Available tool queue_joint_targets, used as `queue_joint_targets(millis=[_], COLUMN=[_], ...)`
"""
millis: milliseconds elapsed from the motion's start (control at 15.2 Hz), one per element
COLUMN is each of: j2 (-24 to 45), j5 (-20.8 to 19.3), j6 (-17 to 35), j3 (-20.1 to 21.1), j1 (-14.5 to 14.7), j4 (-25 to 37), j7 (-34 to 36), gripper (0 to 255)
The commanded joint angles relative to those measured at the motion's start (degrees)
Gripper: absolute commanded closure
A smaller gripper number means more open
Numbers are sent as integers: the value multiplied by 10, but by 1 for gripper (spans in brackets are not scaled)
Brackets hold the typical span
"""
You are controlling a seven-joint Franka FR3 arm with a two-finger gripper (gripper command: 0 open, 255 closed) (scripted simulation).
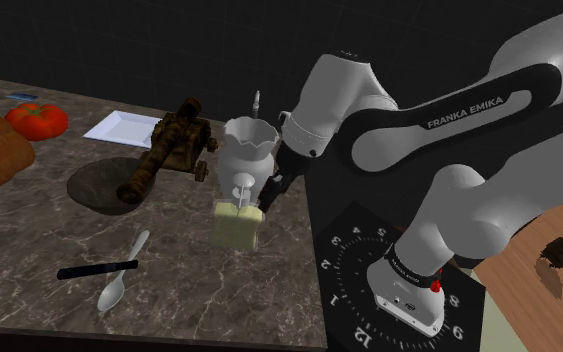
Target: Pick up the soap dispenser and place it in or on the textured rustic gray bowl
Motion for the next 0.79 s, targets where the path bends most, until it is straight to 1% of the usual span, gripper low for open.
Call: queue_joint_targets(millis=[0, 66, 462, 528, 726], j2=[32, 34, 88, 104, 104], j5=[12, 12, 9, 7, 7], j6=[46, 48, 111, 128, 128], j3=[17, 18, 30, 33, 33], j1=[13, 13, 8, 6, 6], j4=[1, 1, -8, -9, -9], j7=[8, 8, 12, 13, 13], gripper=[0, 0, 0, 0, 0])
